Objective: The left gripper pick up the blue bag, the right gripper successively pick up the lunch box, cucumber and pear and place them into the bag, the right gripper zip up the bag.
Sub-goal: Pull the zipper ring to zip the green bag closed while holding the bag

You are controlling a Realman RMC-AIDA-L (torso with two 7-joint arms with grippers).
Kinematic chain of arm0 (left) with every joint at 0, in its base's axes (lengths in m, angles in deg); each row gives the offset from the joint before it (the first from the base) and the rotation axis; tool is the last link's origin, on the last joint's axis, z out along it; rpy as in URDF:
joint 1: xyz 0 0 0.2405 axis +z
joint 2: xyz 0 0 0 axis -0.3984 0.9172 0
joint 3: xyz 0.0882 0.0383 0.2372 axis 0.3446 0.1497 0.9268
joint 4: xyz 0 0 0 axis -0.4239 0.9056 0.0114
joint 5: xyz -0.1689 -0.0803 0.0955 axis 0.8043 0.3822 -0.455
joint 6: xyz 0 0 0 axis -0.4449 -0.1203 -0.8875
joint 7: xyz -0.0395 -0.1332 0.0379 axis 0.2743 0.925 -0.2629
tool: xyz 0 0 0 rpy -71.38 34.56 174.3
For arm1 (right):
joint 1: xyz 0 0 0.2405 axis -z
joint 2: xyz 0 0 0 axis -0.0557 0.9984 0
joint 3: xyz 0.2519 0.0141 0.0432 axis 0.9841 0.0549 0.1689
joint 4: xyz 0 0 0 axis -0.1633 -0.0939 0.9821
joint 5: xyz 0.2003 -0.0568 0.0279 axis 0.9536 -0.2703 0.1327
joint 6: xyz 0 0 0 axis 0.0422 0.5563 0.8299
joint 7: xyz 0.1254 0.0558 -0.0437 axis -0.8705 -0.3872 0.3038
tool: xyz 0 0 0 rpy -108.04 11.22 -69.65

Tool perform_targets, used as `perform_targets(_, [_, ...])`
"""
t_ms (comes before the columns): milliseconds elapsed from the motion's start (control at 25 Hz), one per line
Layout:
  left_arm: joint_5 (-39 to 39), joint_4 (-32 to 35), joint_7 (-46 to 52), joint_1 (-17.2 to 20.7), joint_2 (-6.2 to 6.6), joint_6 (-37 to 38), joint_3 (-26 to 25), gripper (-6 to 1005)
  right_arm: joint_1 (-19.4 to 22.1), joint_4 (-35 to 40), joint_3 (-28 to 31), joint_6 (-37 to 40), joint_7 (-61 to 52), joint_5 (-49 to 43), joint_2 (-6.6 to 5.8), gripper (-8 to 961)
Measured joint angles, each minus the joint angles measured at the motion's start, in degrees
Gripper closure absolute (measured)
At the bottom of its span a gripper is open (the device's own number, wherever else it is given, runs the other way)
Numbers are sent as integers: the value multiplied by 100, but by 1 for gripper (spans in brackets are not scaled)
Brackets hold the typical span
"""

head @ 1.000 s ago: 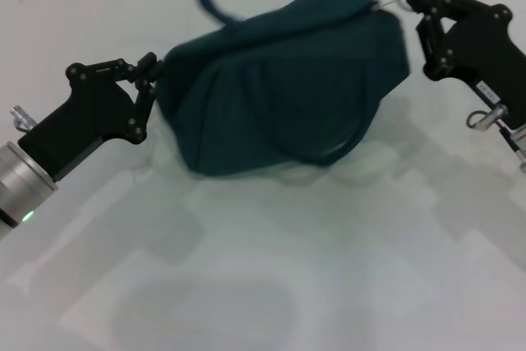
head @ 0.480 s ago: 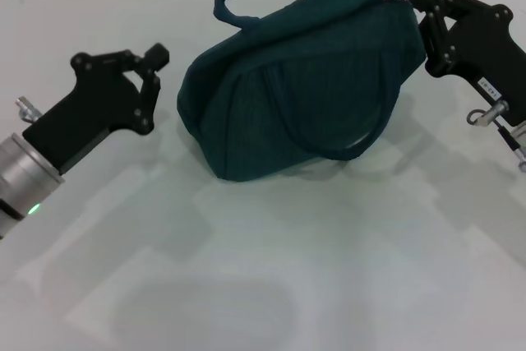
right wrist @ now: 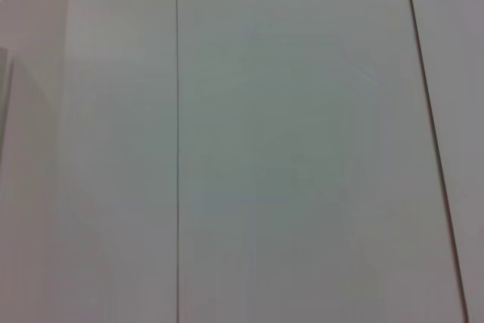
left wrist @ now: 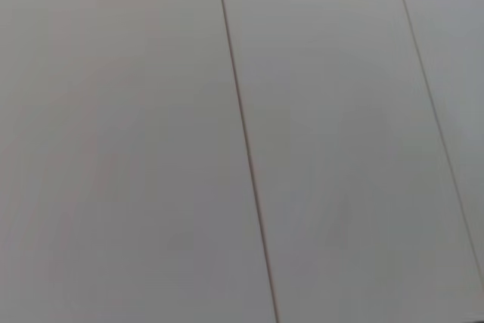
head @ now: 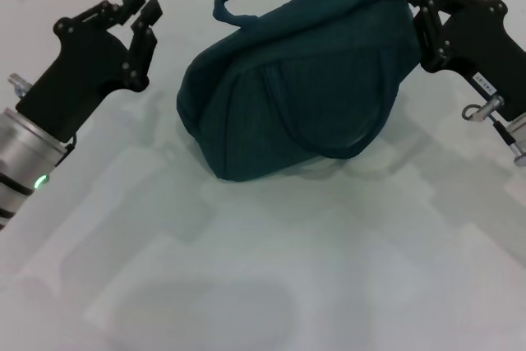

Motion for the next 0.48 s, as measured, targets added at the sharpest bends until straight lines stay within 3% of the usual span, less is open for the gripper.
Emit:
perform_targets(120, [58, -44, -28, -86, -31, 9, 30, 889, -26, 0, 0, -22, -1, -3, 0, 943])
perform_targets(320, [286, -87, 318, -193, -63, 129, 49, 684, -33, -12, 2, -33, -3, -5, 0, 943])
perform_targets(480, [300, -90, 1159, -334, 2, 80, 56, 568, 19, -6, -4, -14, -3, -5, 0, 943])
